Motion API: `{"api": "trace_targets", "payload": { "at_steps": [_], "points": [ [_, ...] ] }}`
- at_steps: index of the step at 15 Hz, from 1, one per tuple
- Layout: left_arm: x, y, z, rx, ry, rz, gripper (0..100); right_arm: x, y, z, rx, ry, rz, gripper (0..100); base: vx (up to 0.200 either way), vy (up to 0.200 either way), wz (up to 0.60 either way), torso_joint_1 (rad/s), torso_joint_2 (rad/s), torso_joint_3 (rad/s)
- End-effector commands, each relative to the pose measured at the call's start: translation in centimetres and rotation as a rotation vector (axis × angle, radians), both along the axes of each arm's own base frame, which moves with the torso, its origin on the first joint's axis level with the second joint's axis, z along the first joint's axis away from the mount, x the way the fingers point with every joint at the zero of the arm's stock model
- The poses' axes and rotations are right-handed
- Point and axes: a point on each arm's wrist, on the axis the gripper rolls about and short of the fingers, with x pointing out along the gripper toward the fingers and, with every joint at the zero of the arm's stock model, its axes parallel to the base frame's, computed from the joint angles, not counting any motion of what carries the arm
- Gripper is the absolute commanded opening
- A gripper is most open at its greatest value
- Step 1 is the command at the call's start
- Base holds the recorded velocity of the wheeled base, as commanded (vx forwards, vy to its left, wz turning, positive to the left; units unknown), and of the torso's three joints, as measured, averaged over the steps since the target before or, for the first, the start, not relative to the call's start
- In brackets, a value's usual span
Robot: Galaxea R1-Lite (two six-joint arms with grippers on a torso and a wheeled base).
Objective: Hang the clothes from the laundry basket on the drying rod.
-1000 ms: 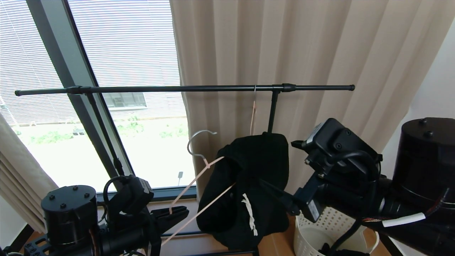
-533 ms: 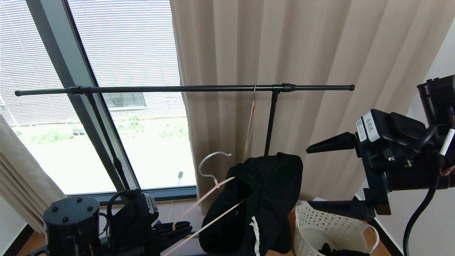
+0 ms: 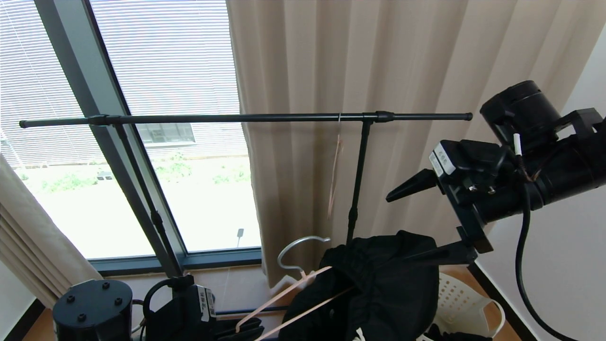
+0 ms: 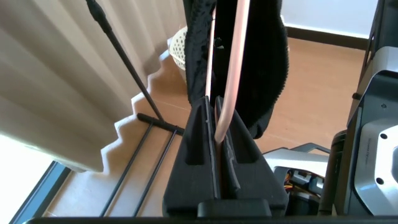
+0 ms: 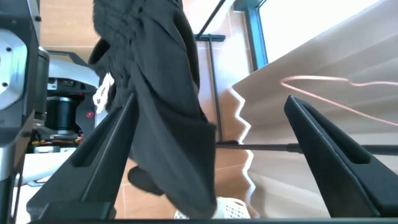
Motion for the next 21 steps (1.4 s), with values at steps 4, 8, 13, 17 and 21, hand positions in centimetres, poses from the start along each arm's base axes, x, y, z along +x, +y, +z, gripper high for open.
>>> {"api": "trace_targets", "payload": {
  "at_steps": [4,8,13,17,21],
  "points": [
    [-0.1,0.0,0.0,0.0,0.001,-0.003,0,1.2,2.5,-0.9,-0.053,0.013,0.013,100,0.0,0.0,0.0,0.0,0.0,0.0],
    [-0.1,0.0,0.0,0.0,0.001,-0.002,0,2.5,3.5,-2.5,-0.075,0.045,0.025,100,0.0,0.0,0.0,0.0,0.0,0.0],
    [-0.1,0.0,0.0,-0.001,-0.001,-0.002,0,2.7,5.1,-3.4,-0.085,0.063,0.063,100,0.0,0.0,0.0,0.0,0.0,0.0],
    [-0.1,0.0,0.0,-0.002,0.0,-0.001,0,2.3,6.6,-3.8,-0.09,0.079,0.101,100,0.0,0.0,0.0,0.0,0.0,0.0],
    [0.0,0.0,0.2,-0.011,-0.012,0.002,0,2.0,7.8,-4.2,-0.096,0.095,0.122,100,0.0,0.0,0.0,0.0,0.0,0.0]
  ]
}}
